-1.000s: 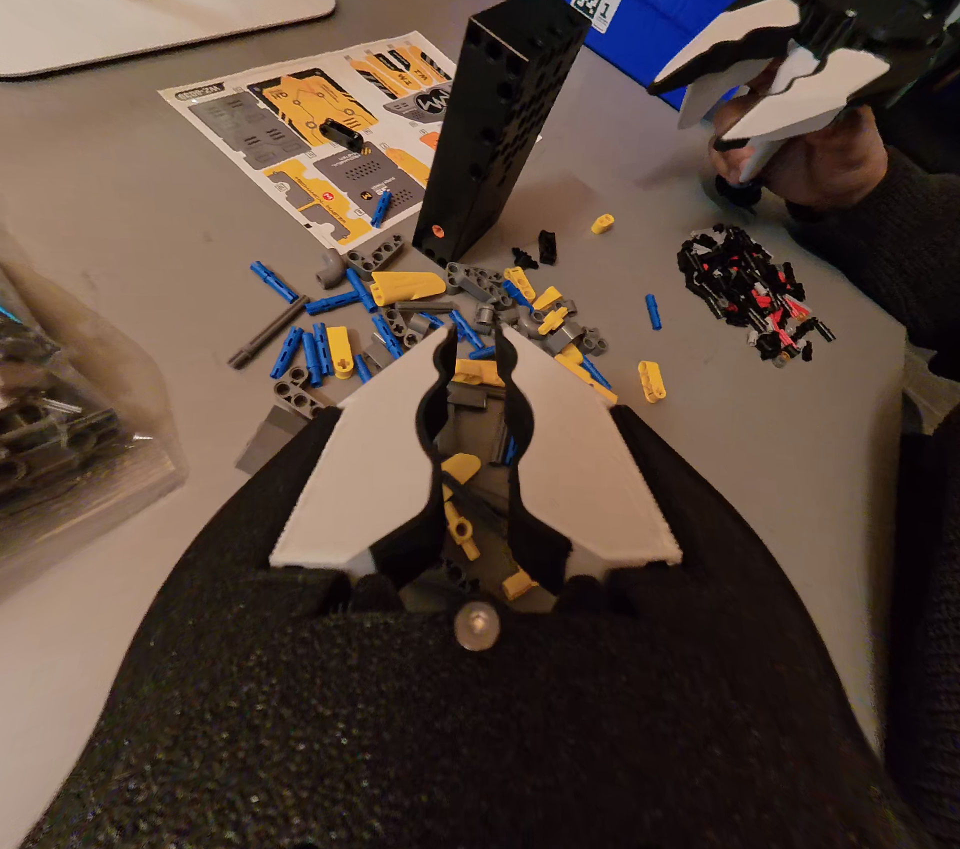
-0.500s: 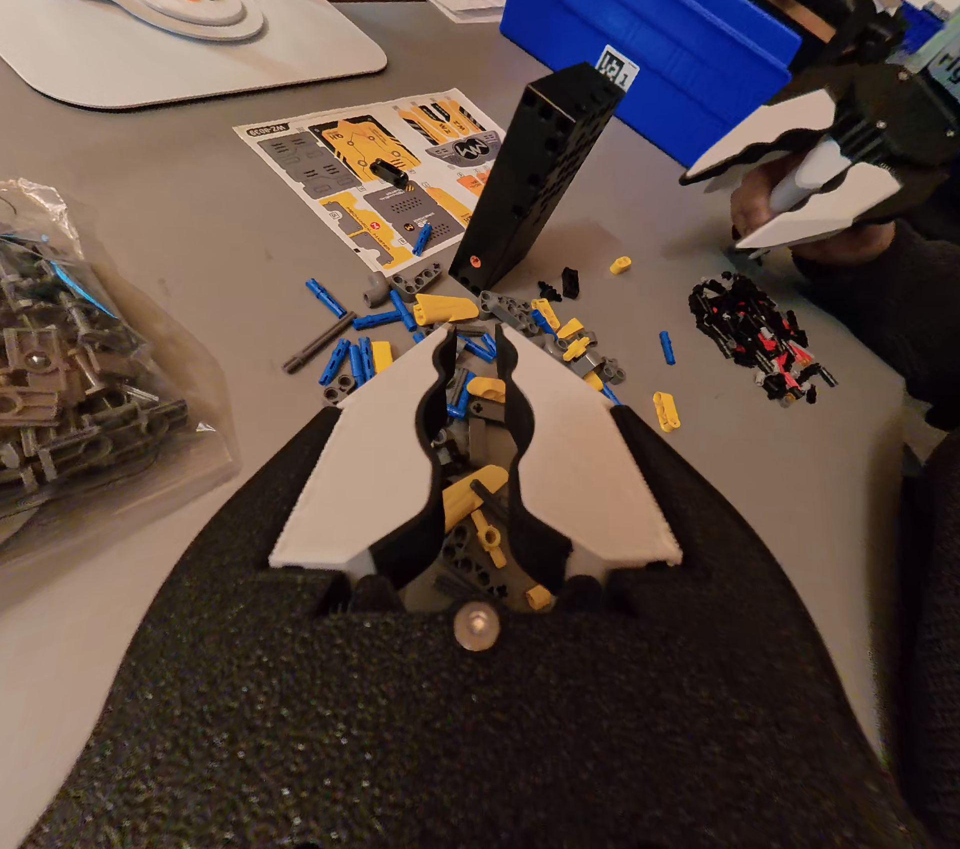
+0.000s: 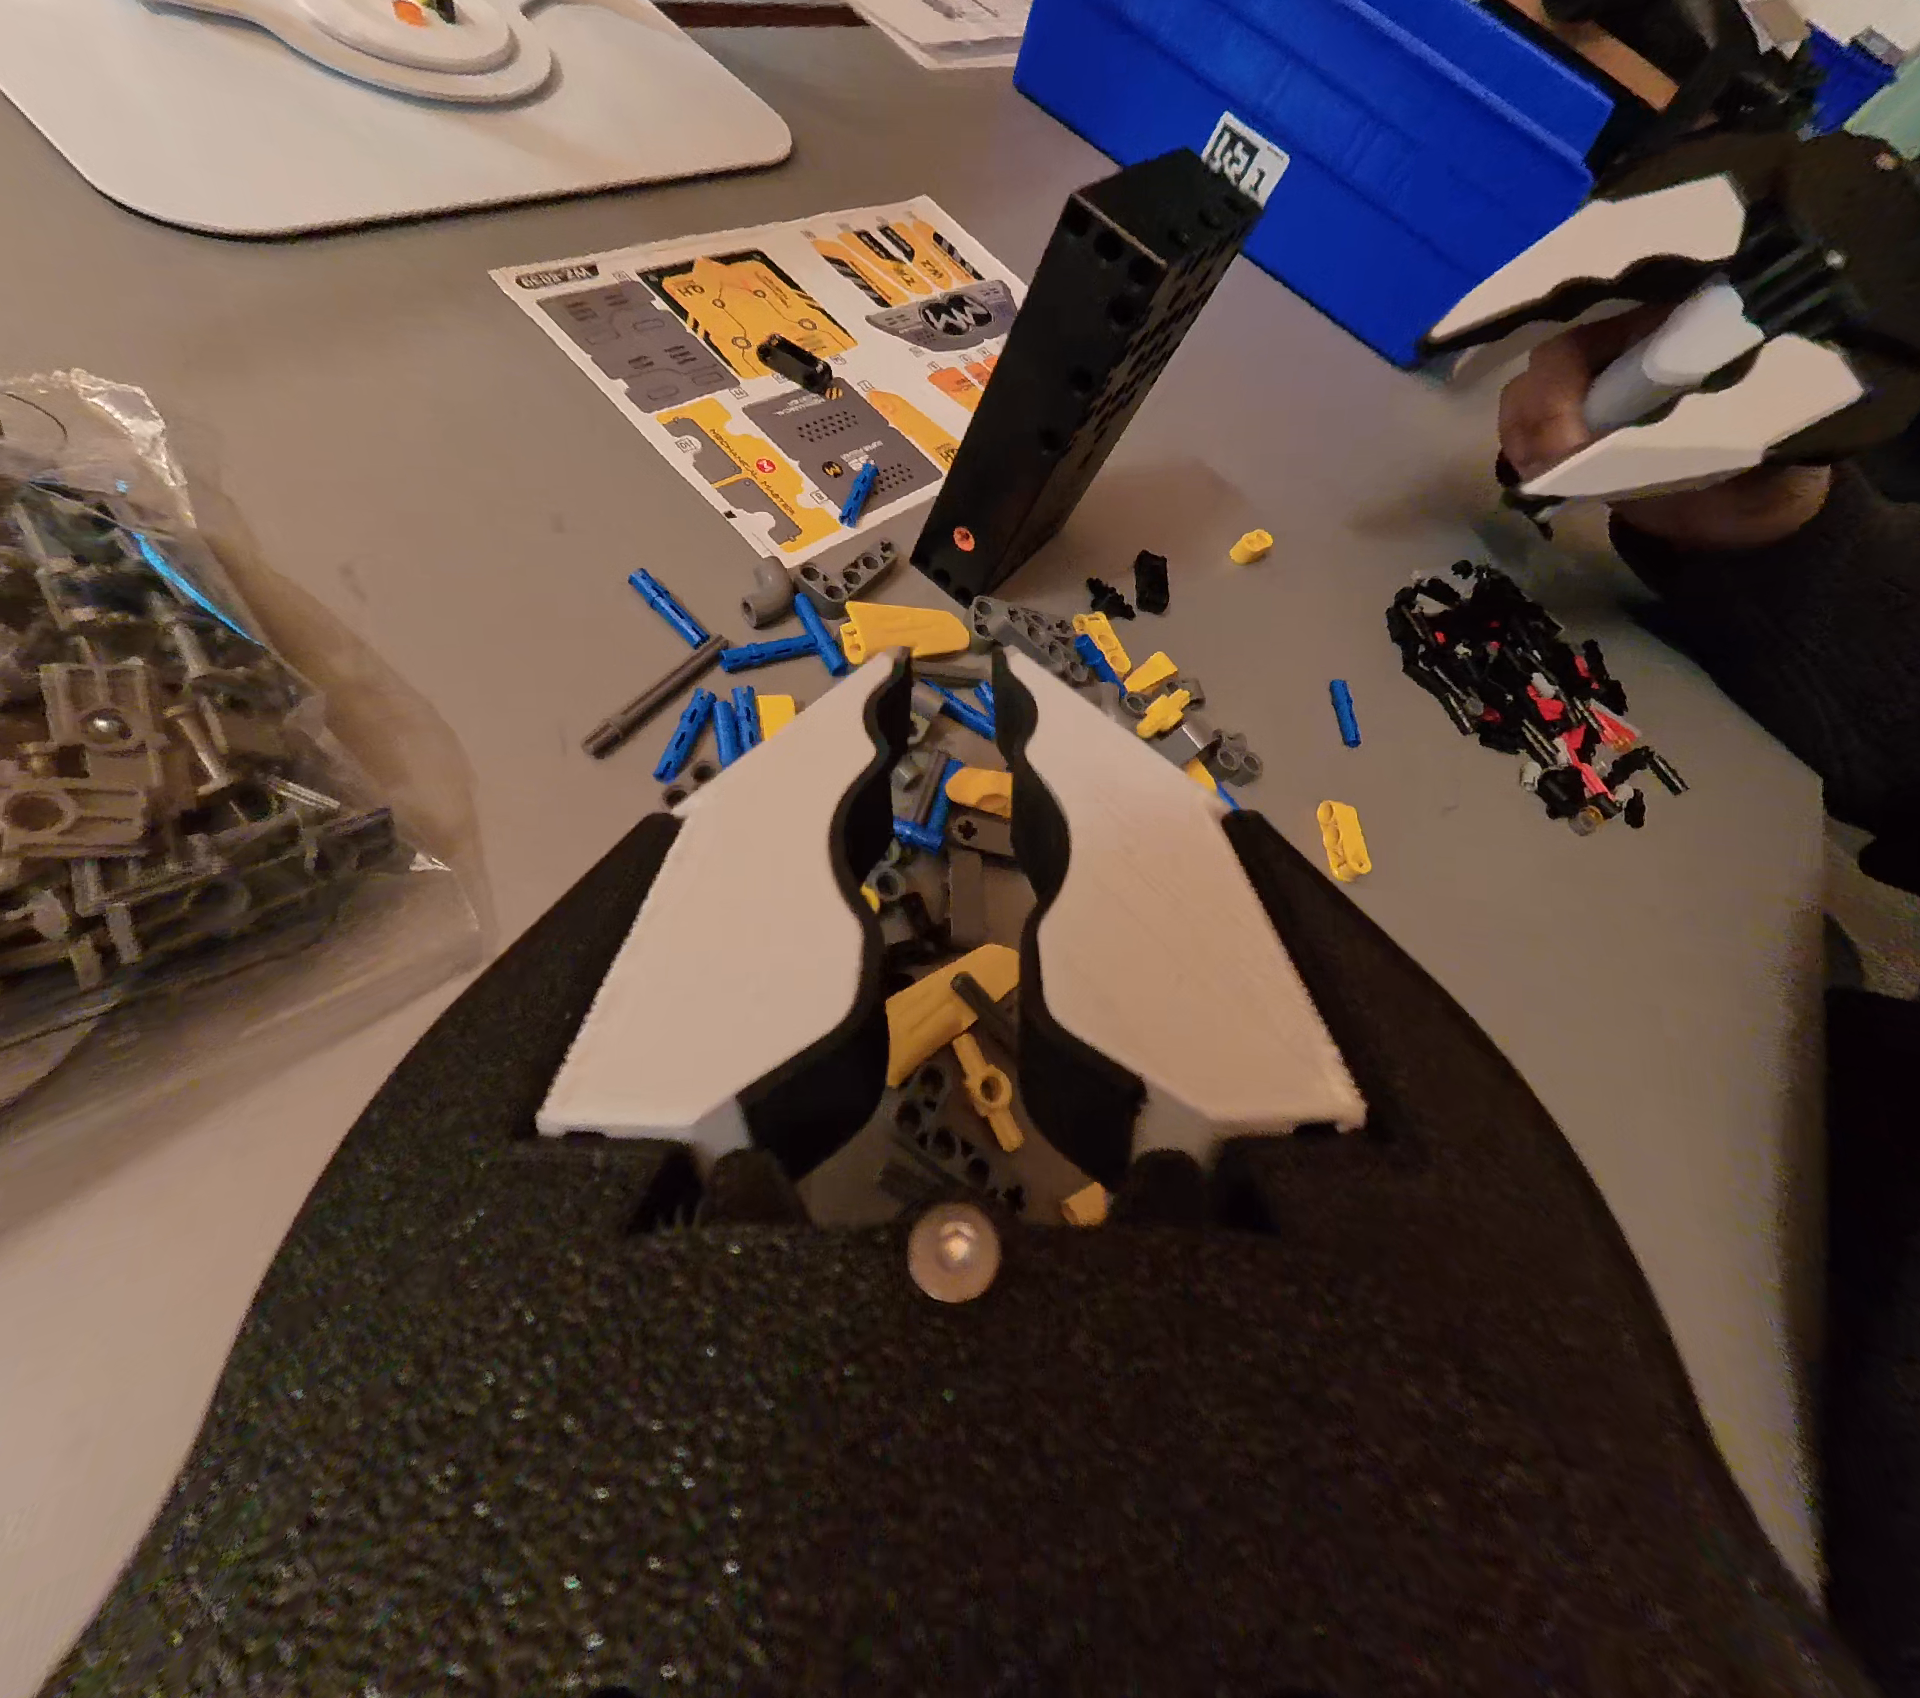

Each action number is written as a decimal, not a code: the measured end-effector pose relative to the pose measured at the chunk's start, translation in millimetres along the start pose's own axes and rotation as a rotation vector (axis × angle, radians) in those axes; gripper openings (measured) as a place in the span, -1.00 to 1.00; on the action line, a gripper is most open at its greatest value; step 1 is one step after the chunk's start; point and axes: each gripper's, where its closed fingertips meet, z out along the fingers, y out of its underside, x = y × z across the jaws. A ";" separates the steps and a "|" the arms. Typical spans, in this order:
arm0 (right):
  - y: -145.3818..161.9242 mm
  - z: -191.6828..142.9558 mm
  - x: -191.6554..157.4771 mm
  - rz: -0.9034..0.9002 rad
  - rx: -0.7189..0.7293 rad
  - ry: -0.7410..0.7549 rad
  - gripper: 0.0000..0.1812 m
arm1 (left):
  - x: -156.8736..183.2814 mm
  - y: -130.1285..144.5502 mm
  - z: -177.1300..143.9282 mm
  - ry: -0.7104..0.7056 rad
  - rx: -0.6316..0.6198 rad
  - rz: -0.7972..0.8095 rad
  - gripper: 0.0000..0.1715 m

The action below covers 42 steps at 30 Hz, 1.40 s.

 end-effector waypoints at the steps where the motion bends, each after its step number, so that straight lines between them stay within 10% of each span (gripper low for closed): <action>1: -2.9 -1.5 0.0 -0.002 0.011 0.003 -0.53 | -1.5 -3.9 -2.3 -0.011 0.026 0.001 -0.84; 9: -11.9 -5.2 21.2 0.043 0.098 0.062 -0.53 | 0.8 -24.2 -11.0 0.011 0.110 -0.057 -0.83; 16: -167.6 8.7 -36.1 -0.241 0.435 -0.008 -0.53 | -19.6 -10.2 -14.8 -0.056 -0.087 0.090 -0.83; 33: -370.9 272.0 -178.8 0.021 0.156 -0.880 -0.52 | -71.4 34.5 -42.5 -0.366 -0.248 0.178 -0.83; 37: -360.5 351.1 -190.3 -0.258 -0.039 -0.842 -0.53 | -76.2 43.7 -42.7 -0.447 -0.335 0.289 -0.82; 42: -278.0 434.9 -205.8 -0.676 -0.388 -0.830 -0.53 | -65.6 35.9 -41.6 -0.424 -0.298 0.316 -0.82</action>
